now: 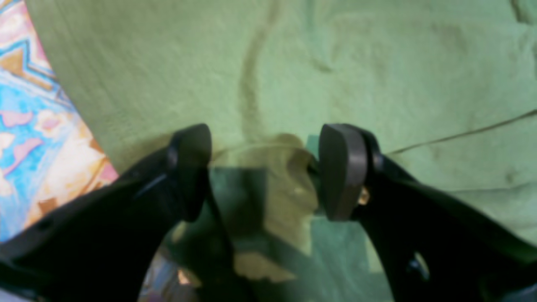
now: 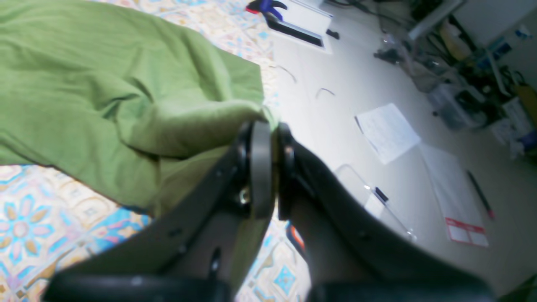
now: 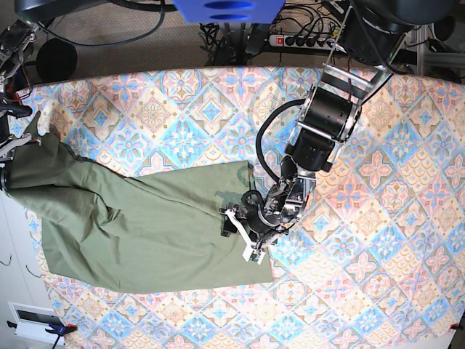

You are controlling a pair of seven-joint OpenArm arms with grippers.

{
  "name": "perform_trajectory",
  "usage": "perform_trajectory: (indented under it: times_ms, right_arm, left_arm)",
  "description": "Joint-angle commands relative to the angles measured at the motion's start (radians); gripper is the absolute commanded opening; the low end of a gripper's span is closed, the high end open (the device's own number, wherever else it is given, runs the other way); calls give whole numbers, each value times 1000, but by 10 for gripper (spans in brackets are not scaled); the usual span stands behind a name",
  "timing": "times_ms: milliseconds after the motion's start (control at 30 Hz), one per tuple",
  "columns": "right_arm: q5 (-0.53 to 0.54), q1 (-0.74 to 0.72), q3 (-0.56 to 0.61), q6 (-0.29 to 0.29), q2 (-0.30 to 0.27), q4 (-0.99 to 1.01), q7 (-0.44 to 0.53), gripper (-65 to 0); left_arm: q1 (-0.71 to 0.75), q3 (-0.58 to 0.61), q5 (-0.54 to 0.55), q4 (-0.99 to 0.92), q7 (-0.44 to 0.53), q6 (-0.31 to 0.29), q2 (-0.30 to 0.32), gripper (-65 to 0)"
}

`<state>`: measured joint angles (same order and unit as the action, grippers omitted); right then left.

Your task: Layout the t-shirt on the table in an organized manner, then fold the t-shirt properly

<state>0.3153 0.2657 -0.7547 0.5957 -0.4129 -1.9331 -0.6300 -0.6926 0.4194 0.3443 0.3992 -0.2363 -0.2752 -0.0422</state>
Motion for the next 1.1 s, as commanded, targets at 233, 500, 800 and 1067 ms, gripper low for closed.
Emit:
perform_trajectory:
  times_ms: [233, 500, 800, 1067]
  right_arm:
    - [9, -10, -10, -9, -24, -18, 22, -648]
    - [9, -15, -10, -9, -24, -15, 22, -648]
    - [11, -9, 2, -9, -24, -13, 15, -648]
    - [9, -16, 50, -9, -24, -12, -64, -648]
  left_arm:
    - [15, 39, -1, 65, 16, -8, -2, -518]
    - [15, 80, 2, 159, 16, -8, 51, -650]
    - [-3, 75, 3, 361, -34, -6, 267, -650]
    - [30, 77, 9, 611, -107, -8, 460, -650]
